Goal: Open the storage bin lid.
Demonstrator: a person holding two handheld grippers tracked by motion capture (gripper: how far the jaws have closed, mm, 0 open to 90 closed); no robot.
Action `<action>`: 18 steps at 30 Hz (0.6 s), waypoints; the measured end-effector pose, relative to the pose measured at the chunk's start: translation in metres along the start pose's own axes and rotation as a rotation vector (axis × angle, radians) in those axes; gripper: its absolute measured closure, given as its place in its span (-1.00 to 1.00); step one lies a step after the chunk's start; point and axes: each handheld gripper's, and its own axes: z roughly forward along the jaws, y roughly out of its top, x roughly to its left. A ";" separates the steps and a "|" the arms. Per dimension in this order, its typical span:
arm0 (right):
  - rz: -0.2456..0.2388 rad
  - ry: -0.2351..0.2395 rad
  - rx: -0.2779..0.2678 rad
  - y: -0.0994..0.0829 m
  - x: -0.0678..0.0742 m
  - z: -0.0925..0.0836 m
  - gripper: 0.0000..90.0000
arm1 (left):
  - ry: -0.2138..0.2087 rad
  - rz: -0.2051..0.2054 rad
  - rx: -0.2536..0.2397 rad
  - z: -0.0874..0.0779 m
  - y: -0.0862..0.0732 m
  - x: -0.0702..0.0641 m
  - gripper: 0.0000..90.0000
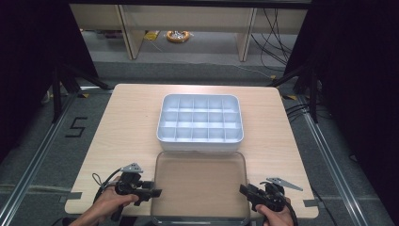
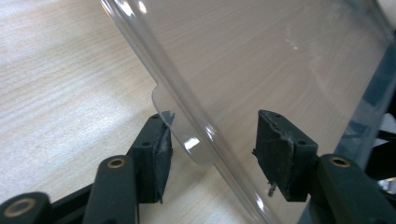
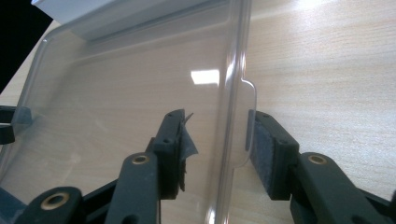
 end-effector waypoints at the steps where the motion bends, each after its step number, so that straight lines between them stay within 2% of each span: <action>1: -0.009 -0.009 0.003 0.000 -0.001 0.000 0.29 | -0.003 0.005 0.006 0.000 0.000 0.000 0.00; 2: 0.004 -0.014 0.003 0.000 0.000 0.001 0.28 | -0.002 0.004 0.001 0.000 0.000 0.000 0.00; 3: 0.064 -0.006 0.024 0.000 0.004 -0.001 0.25 | 0.001 0.012 0.006 0.000 0.000 0.000 0.01; 4: 0.024 0.008 0.013 0.000 -0.001 0.000 0.22 | 0.009 0.021 0.006 0.000 0.000 0.000 0.01; 5: 0.025 0.009 0.016 0.000 -0.001 0.001 0.20 | 0.021 0.029 0.005 0.000 0.000 -0.001 0.01; 6: 0.043 -0.014 0.017 0.000 0.001 0.001 0.18 | 0.042 0.045 0.004 0.000 0.000 -0.001 0.02; 7: 0.021 -0.016 0.013 0.000 -0.002 0.002 0.12 | 0.055 0.057 0.001 0.001 0.001 -0.002 0.02; 8: 0.049 -0.023 0.006 0.000 -0.002 0.001 0.03 | 0.068 0.075 -0.001 0.000 0.001 -0.002 0.08; 9: 0.122 -0.005 0.022 0.001 0.001 0.000 -0.07 | 0.073 0.074 -0.006 0.000 0.001 -0.002 0.04; 10: 0.110 -0.022 -0.004 0.002 -0.001 0.000 -0.06 | 0.064 0.058 -0.015 -0.001 0.002 -0.003 0.00; 11: 0.076 -0.023 -0.023 0.003 -0.004 0.001 -0.06 | 0.062 0.074 -0.038 -0.002 0.003 -0.002 -0.04; 12: 0.121 -0.018 -0.020 0.004 0.000 -0.004 -0.07 | 0.056 0.083 -0.052 -0.003 0.004 -0.001 -0.06; 13: 0.051 -0.014 -0.056 0.006 -0.005 -0.004 -0.09 | 0.076 0.051 -0.039 -0.005 0.004 -0.003 -0.06; 14: 0.051 -0.014 -0.056 0.006 -0.005 -0.004 -0.09 | 0.076 0.041 -0.063 -0.005 0.004 -0.004 -0.06; 16: 0.051 -0.036 -0.063 0.006 -0.005 -0.004 -0.09 | 0.076 0.041 -0.065 -0.008 0.005 -0.002 -0.08; 17: 0.045 -0.025 -0.067 0.006 -0.005 -0.005 -0.09 | 0.073 0.035 -0.072 -0.009 0.005 -0.002 -0.09; 18: 0.078 -0.033 -0.056 0.006 -0.002 -0.005 -0.09 | 0.079 0.036 -0.071 -0.010 0.005 -0.002 -0.10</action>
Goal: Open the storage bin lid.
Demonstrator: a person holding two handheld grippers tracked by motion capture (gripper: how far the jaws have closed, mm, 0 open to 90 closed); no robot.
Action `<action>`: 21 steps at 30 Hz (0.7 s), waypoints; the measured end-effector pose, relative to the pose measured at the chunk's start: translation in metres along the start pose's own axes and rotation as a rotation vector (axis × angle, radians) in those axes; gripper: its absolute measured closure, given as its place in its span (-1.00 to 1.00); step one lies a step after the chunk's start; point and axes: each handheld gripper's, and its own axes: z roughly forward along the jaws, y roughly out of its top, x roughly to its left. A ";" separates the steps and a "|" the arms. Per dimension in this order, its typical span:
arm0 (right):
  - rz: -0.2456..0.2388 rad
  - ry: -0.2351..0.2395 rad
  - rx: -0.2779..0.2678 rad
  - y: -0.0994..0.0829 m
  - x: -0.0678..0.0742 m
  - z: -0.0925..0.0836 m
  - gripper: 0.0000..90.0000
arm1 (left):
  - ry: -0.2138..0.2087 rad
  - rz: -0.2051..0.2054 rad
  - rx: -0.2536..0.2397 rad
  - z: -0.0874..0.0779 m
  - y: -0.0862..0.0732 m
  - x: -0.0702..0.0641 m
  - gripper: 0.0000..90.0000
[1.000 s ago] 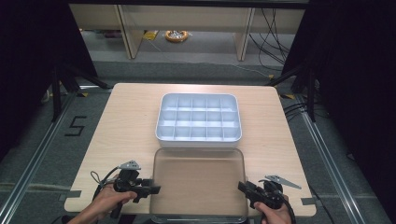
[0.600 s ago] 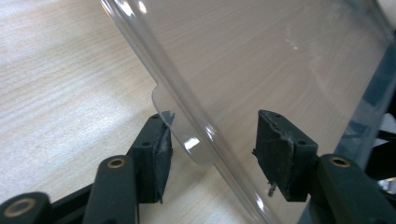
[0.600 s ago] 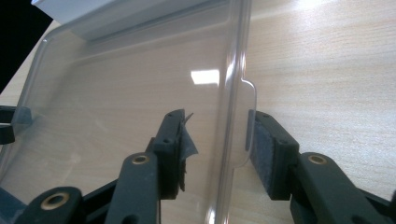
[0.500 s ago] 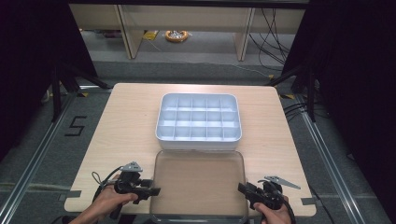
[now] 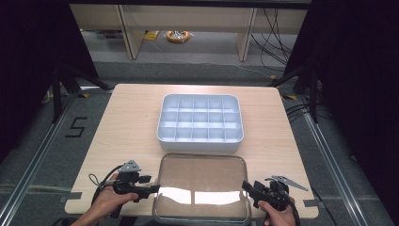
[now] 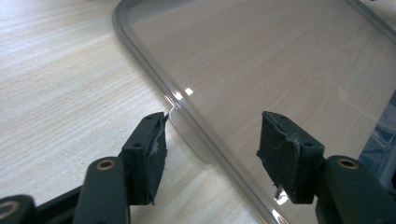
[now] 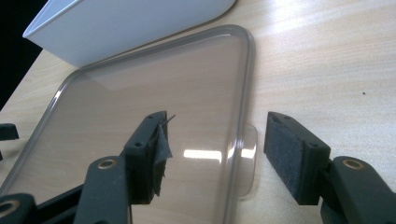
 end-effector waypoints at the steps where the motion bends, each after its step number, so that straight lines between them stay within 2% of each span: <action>1: -0.033 -0.002 -0.013 0.001 -0.001 -0.001 -0.09 | -0.008 -0.012 -0.003 0.000 0.000 0.000 -0.10; 2: 0.007 0.014 -0.005 0.001 0.003 -0.002 -0.09 | -0.011 -0.011 -0.002 -0.001 -0.001 0.000 -0.11; 3: -0.045 0.008 -0.017 0.002 0.000 -0.002 -0.10 | 0.000 -0.012 0.004 -0.002 -0.001 -0.001 -0.12; 4: -0.057 -0.001 -0.030 0.002 0.002 -0.002 -0.11 | -0.019 -0.015 -0.002 -0.002 -0.002 -0.001 -0.14; 5: -0.038 -0.005 -0.026 0.002 0.004 -0.003 -0.12 | -0.034 -0.015 -0.008 -0.002 -0.002 -0.001 -0.15; 6: -0.009 0.018 -0.014 0.002 0.007 -0.005 -0.12 | -0.039 -0.008 -0.012 -0.003 -0.002 -0.001 -0.16; 7: -0.067 0.014 -0.036 0.002 0.003 -0.003 -0.13 | -0.039 -0.020 -0.017 -0.003 -0.003 -0.002 -0.17; 9: -0.085 -0.029 -0.029 0.003 0.005 -0.007 -0.15 | -0.036 -0.010 -0.014 -0.005 -0.004 -0.002 -0.20; 10: -0.028 -0.007 -0.028 0.002 0.010 -0.006 -0.16 | -0.037 -0.011 -0.010 -0.005 -0.004 -0.003 -0.23; 11: -0.104 -0.010 -0.049 0.003 0.005 -0.006 -0.16 | -0.051 -0.029 -0.014 -0.005 -0.006 -0.003 -0.24; 12: -0.097 -0.026 -0.042 0.003 0.008 -0.009 -0.18 | -0.062 -0.006 -0.019 -0.005 -0.006 -0.001 -0.26; 13: -0.102 -0.025 -0.053 0.002 0.009 -0.009 -0.19 | -0.055 -0.015 -0.018 -0.006 -0.007 -0.002 -0.27; 14: -0.119 -0.036 -0.054 0.002 0.010 -0.010 -0.19 | -0.063 0.003 -0.017 -0.006 -0.007 -0.001 -0.28; 15: -0.110 -0.027 -0.047 0.000 0.011 -0.012 -0.21 | -0.072 -0.018 -0.016 -0.007 -0.008 -0.002 -0.29; 16: -0.117 -0.025 -0.056 -0.001 0.011 -0.012 -0.22 | -0.075 -0.005 -0.016 -0.007 -0.009 -0.002 -0.30; 17: -0.080 -0.028 -0.040 -0.003 0.014 -0.015 -0.23 | -0.065 -0.023 -0.017 -0.008 -0.010 -0.005 -0.31; 18: -0.082 -0.020 -0.032 -0.004 0.014 -0.016 -0.23 | -0.074 0.026 -0.022 -0.008 -0.010 -0.002 -0.32; 19: -0.102 -0.018 -0.045 -0.005 0.013 -0.015 -0.24 | -0.065 -0.028 -0.017 -0.009 -0.012 -0.007 -0.32; 20: -0.116 -0.012 -0.045 -0.007 0.012 -0.016 -0.25 | -0.071 -0.018 -0.013 -0.010 -0.013 -0.008 -0.33; 21: -0.070 -0.011 -0.030 -0.008 0.016 -0.018 -0.26 | -0.068 -0.041 -0.006 -0.011 -0.014 -0.011 -0.33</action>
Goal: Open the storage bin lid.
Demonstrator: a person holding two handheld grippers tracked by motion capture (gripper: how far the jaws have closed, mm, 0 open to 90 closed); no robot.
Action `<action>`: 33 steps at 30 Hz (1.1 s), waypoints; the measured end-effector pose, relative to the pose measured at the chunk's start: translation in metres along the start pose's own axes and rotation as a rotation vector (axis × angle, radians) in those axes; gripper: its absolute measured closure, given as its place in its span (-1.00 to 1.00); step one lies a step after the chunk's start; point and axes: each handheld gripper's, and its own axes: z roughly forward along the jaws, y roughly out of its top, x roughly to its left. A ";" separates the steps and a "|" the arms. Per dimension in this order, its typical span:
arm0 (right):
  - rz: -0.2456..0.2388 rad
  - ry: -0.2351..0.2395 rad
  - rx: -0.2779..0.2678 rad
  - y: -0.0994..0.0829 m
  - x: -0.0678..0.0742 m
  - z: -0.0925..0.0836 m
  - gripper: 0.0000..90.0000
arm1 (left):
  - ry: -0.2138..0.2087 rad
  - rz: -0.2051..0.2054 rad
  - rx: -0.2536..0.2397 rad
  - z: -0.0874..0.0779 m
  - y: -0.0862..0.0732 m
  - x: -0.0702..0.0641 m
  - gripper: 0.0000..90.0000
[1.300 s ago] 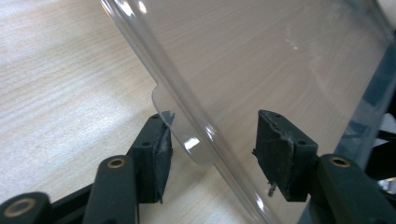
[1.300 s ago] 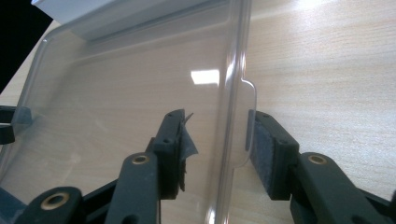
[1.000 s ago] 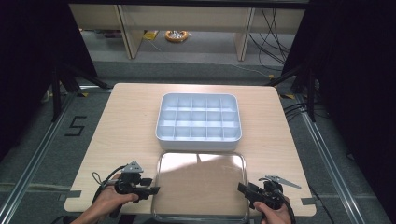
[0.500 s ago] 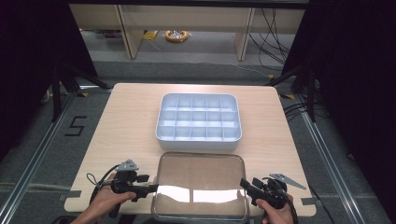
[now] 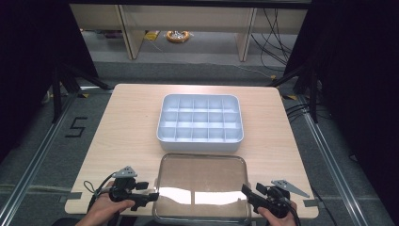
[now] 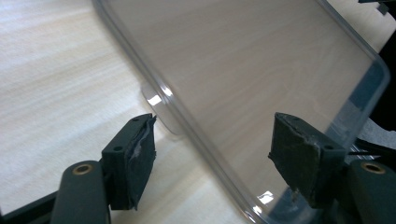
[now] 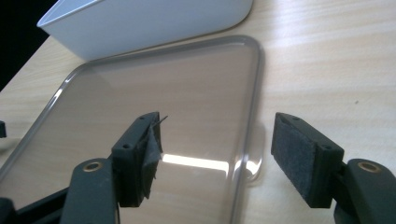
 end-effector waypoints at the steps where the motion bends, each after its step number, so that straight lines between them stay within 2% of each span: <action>1: -0.036 -0.002 -0.014 -0.001 -0.002 0.000 -0.26 | -0.008 0.013 -0.005 0.000 -0.001 0.000 -0.33; 2: -0.027 -0.022 -0.004 -0.002 0.000 -0.001 -0.27 | -0.005 -0.002 -0.001 0.000 -0.002 -0.002 -0.33; 3: 0.003 -0.002 -0.007 -0.004 0.002 -0.002 -0.29 | -0.007 -0.013 -0.001 -0.001 -0.003 -0.003 -0.34; 4: -0.031 -0.008 -0.012 -0.004 0.000 -0.001 -0.29 | -0.015 -0.009 0.000 -0.001 -0.004 -0.003 -0.34; 5: -0.033 0.000 -0.003 -0.005 0.000 -0.004 -0.30 | -0.007 -0.018 0.001 -0.002 -0.005 -0.004 -0.35; 6: -0.009 0.002 -0.001 -0.006 0.001 -0.004 -0.30 | -0.020 -0.009 0.004 -0.002 -0.006 -0.003 -0.35; 7: 0.007 -0.001 0.006 -0.007 0.002 -0.005 -0.30 | -0.016 -0.017 0.004 -0.002 -0.007 -0.005 -0.35; 8: -0.031 0.007 -0.005 -0.007 -0.001 -0.005 -0.31 | -0.018 -0.024 0.004 -0.002 -0.008 -0.006 -0.36; 9: 0.013 0.006 0.007 -0.008 0.002 -0.007 -0.31 | -0.022 -0.047 0.013 -0.002 -0.009 -0.008 -0.37; 11: -0.040 0.003 -0.010 -0.010 -0.002 -0.005 -0.32 | -0.031 -0.044 0.017 -0.003 -0.010 -0.008 -0.38; 12: -0.037 -0.014 0.008 -0.010 0.000 -0.007 -0.32 | -0.029 -0.046 0.015 -0.003 -0.011 -0.009 -0.38; 13: -0.026 0.005 0.005 -0.011 0.000 -0.007 -0.33 | -0.028 -0.047 0.015 -0.002 -0.012 -0.010 -0.39; 15: -0.025 0.012 0.005 -0.012 0.000 -0.006 -0.34 | -0.041 -0.052 0.016 -0.002 -0.013 -0.010 -0.39; 16: 0.006 0.010 0.014 -0.014 0.003 -0.007 -0.35 | -0.036 -0.054 0.020 -0.002 -0.014 -0.011 -0.40; 17: -0.033 0.008 0.005 -0.014 0.000 -0.006 -0.35 | -0.019 -0.054 0.021 -0.002 -0.014 -0.012 -0.40; 19: -0.017 0.009 0.013 -0.014 0.000 -0.007 -0.36 | -0.023 -0.055 0.023 -0.002 -0.015 -0.013 -0.40; 20: 0.026 0.019 0.020 -0.015 0.002 -0.008 -0.36 | -0.042 -0.058 0.023 -0.002 -0.015 -0.012 -0.40; 21: -0.001 0.017 0.018 -0.015 0.000 -0.008 -0.36 | -0.040 -0.057 0.021 -0.002 -0.015 -0.013 -0.40; 22: -0.002 0.008 0.029 -0.015 -0.001 -0.008 -0.37 | -0.031 -0.055 0.022 -0.001 -0.016 -0.014 -0.40; 23: 0.015 0.024 0.029 -0.015 -0.001 -0.008 -0.37 | -0.022 -0.053 0.026 -0.001 -0.016 -0.014 -0.40; 24: 0.011 0.036 0.036 -0.015 -0.002 -0.008 -0.38 | -0.046 -0.057 0.027 0.000 -0.017 -0.014 -0.40; 25: 0.026 0.033 0.031 -0.015 -0.001 -0.007 -0.38 | -0.047 -0.052 0.032 0.000 -0.017 -0.014 -0.40; 26: 0.012 0.035 0.022 -0.016 -0.003 -0.005 -0.39 | -0.047 -0.049 0.037 0.001 -0.017 -0.013 -0.40; 27: 0.040 0.034 0.032 -0.016 -0.001 -0.006 -0.40 | -0.048 -0.053 0.036 0.001 -0.017 -0.014 -0.40; 28: 0.024 0.040 0.037 -0.016 -0.003 -0.006 -0.40 | -0.041 -0.058 0.033 0.002 -0.017 -0.014 -0.39; 29: 0.027 0.043 0.046 -0.016 -0.004 -0.006 -0.40 | -0.042 -0.060 0.030 0.002 -0.017 -0.015 -0.39; 30: 0.053 0.062 0.045 -0.017 -0.003 -0.005 -0.41 | -0.046 -0.055 0.039 0.002 -0.017 -0.014 -0.39; 31: 0.032 0.056 0.032 -0.016 -0.005 -0.004 -0.41 | -0.035 -0.058 0.040 0.002 -0.017 -0.015 -0.39; 32: 0.070 0.052 0.047 -0.017 -0.002 -0.005 -0.42 | -0.027 -0.058 0.041 0.002 -0.017 -0.015 -0.39; 33: 0.031 0.048 0.048 -0.016 -0.005 -0.005 -0.42 | -0.024 -0.052 0.046 0.003 -0.017 -0.015 -0.39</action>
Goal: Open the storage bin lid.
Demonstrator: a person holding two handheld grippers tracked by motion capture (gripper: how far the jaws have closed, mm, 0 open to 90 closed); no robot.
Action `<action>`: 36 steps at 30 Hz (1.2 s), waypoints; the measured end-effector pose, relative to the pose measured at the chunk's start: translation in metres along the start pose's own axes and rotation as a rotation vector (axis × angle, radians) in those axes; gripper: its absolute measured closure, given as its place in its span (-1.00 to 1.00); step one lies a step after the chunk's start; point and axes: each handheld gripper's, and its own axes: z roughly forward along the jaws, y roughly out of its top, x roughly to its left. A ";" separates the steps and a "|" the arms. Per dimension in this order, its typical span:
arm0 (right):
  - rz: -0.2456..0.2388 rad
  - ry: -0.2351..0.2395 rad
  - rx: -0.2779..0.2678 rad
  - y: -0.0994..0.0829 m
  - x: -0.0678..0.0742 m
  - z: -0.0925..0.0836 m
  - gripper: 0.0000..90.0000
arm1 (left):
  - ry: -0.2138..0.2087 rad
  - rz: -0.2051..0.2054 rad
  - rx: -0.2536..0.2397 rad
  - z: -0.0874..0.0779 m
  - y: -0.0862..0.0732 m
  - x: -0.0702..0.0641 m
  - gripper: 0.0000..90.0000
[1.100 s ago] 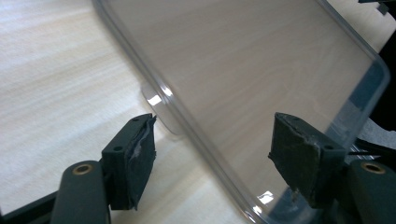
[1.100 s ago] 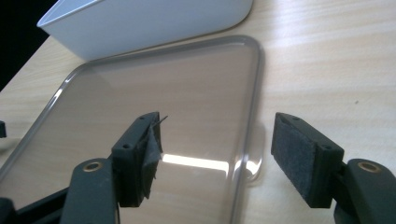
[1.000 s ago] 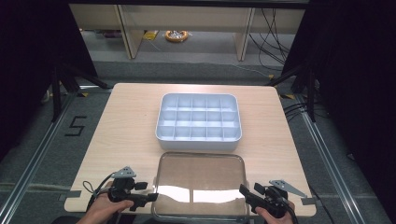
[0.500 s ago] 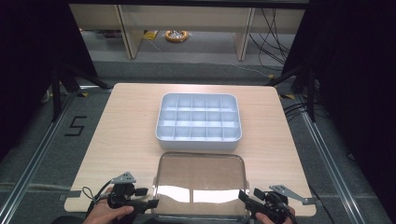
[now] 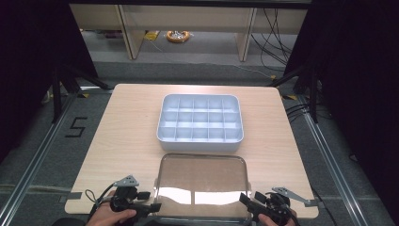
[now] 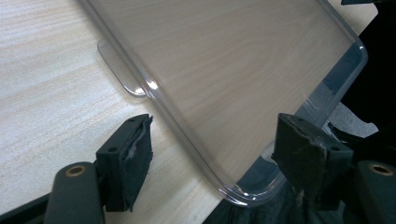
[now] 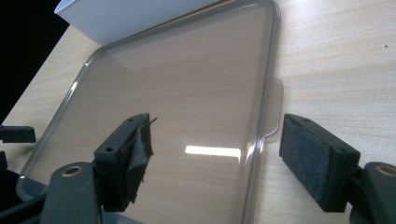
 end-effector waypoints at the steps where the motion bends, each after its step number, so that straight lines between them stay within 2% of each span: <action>1: 0.049 0.008 0.001 -0.001 0.003 0.000 -0.42 | -0.001 -0.001 0.001 0.000 0.000 0.000 -0.38; 2: 0.028 0.006 -0.006 -0.001 0.001 0.001 -0.42 | -0.023 -0.005 0.002 0.001 0.000 0.001 -0.38; 4: 0.022 0.005 -0.002 0.000 0.001 0.001 -0.42 | -0.024 -0.008 -0.002 0.002 0.000 0.000 -0.38; 5: 0.048 0.011 0.011 -0.001 0.002 0.000 -0.42 | -0.023 -0.006 0.001 0.002 0.000 0.000 -0.38; 6: 0.013 0.014 0.003 0.000 0.000 0.000 -0.42 | -0.022 -0.002 0.004 0.002 -0.001 0.000 -0.38; 7: 0.012 0.013 0.004 0.000 0.000 0.000 -0.41 | -0.020 -0.003 0.003 0.002 -0.001 -0.001 -0.38; 8: 0.066 0.021 0.019 0.000 0.003 0.000 -0.41 | -0.022 -0.003 0.000 0.003 -0.001 -0.001 -0.38; 9: 0.065 0.021 0.019 0.000 0.004 0.000 -0.41 | -0.027 -0.004 0.001 0.003 -0.001 -0.002 -0.38; 10: 0.013 0.007 0.011 0.000 0.001 0.000 -0.41 | -0.027 -0.007 0.001 0.003 -0.001 -0.002 -0.38; 11: 0.005 0.003 0.017 0.000 0.000 0.000 -0.41 | -0.028 -0.001 0.000 0.003 -0.001 -0.003 -0.38; 12: 0.045 0.008 0.025 -0.001 0.003 -0.001 -0.41 | -0.031 0.005 0.006 0.002 -0.002 -0.002 -0.38; 13: 0.055 0.010 0.018 -0.001 0.004 -0.001 -0.41 | -0.020 0.007 0.007 0.002 -0.002 -0.003 -0.38; 15: 0.003 0.003 0.009 0.000 0.002 -0.002 -0.41 | -0.035 0.001 0.000 0.002 -0.003 -0.004 -0.38; 16: 0.045 0.003 0.022 -0.001 0.006 -0.003 -0.42 | -0.031 0.002 -0.003 0.001 -0.004 -0.005 -0.38; 18: 0.017 0.010 0.016 -0.003 0.004 -0.004 -0.42 | -0.043 0.012 0.000 0.000 -0.005 -0.006 -0.38; 19: 0.067 0.009 0.023 -0.004 0.008 -0.005 -0.42 | -0.041 0.008 -0.005 0.000 -0.006 -0.007 -0.39; 20: 0.010 0.003 -0.002 -0.005 0.004 -0.005 -0.42 | -0.040 0.016 -0.005 -0.001 -0.006 -0.008 -0.39; 21: -0.002 0.007 -0.001 -0.006 0.003 -0.006 -0.42 | -0.045 0.022 -0.001 -0.001 -0.007 -0.008 -0.39; 22: 0.002 -0.003 0.012 -0.006 0.005 -0.008 -0.43 | -0.046 0.020 -0.008 -0.001 -0.008 -0.009 -0.39; 23: 0.004 -0.001 -0.001 -0.007 0.005 -0.008 -0.43 | -0.047 0.015 -0.011 -0.002 -0.009 -0.010 -0.39; 24: 0.003 0.003 -0.012 -0.008 0.005 -0.008 -0.43 | -0.054 0.020 -0.009 -0.002 -0.009 -0.011 -0.39; 25: -0.001 0.004 0.001 -0.009 0.006 -0.010 -0.43 | -0.055 0.028 -0.006 -0.003 -0.009 -0.011 -0.39; 27: -0.021 -0.003 0.002 -0.010 0.005 -0.011 -0.43 | -0.039 0.023 -0.012 -0.003 -0.011 -0.014 -0.39; 28: 0.002 0.000 0.003 -0.011 0.007 -0.011 -0.43 | -0.039 0.027 -0.010 -0.004 -0.011 -0.014 -0.39; 29: -0.029 0.006 -0.011 -0.011 0.005 -0.010 -0.43 | -0.061 0.025 -0.012 -0.003 -0.011 -0.013 -0.39; 32: -0.009 0.009 -0.007 -0.011 0.006 -0.011 -0.43 | -0.057 0.023 -0.015 -0.003 -0.011 -0.012 -0.39; 35: -0.017 0.000 -0.006 -0.011 0.006 -0.011 -0.43 | -0.045 0.025 -0.016 -0.004 -0.011 -0.013 -0.39; 36: 0.017 0.006 0.001 -0.011 0.009 -0.011 -0.43 | -0.036 0.026 -0.013 -0.004 -0.011 -0.013 -0.39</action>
